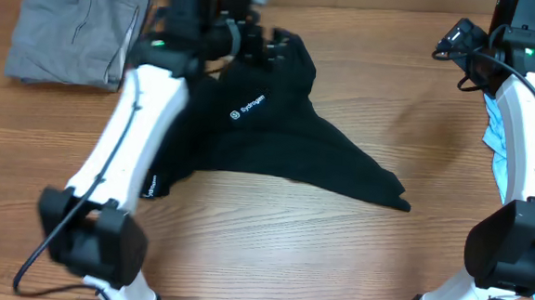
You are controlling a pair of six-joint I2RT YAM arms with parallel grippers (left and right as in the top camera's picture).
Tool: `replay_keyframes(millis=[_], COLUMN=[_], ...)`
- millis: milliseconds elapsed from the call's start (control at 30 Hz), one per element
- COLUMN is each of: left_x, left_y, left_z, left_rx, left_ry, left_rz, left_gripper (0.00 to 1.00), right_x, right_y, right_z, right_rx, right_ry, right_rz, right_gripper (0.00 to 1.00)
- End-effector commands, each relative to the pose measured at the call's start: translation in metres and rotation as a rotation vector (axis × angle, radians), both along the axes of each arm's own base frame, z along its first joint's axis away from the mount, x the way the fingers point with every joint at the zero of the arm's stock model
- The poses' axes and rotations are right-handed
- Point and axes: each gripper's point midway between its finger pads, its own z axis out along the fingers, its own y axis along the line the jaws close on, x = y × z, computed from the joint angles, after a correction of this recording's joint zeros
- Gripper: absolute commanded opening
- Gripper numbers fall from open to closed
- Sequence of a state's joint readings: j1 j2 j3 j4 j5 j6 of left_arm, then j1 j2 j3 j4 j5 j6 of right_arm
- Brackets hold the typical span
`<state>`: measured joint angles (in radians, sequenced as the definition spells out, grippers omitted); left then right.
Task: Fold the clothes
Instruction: 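Reach the left gripper to the black t-shirt's upper edge and grasp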
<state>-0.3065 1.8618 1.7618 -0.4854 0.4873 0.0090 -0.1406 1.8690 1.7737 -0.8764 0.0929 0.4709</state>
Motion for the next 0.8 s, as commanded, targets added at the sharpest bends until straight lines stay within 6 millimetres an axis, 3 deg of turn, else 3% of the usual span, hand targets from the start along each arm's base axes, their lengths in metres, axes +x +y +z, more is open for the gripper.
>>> replay_keyframes(millis=[0,167,433,767], left_x=[0.018,0.025,0.037,0.049], left_y=[-0.012,-0.042,-0.060,-0.090], left_z=[-0.026,-0.073,-0.150,-0.202], left_rx=[0.152,0.160,0.222,0.298], left_ry=[-0.051,-0.001,0.085,0.019], left_rz=[0.049,0.003,0.053,0.112], left_gripper=[1.00,1.00,1.00,1.00], right_x=[0.001,0.001,0.001,0.001], right_y=[0.001,0.001,0.001,0.001], right_z=[0.013,0.013,0.013,0.013], right_rx=[-0.003,-0.003,-0.003,-0.003], right_ry=[-0.031,-0.031,-0.031,-0.031], right_rz=[-0.003,-0.003,-0.003,-0.003], right_gripper=[1.00,1.00,1.00,1.00])
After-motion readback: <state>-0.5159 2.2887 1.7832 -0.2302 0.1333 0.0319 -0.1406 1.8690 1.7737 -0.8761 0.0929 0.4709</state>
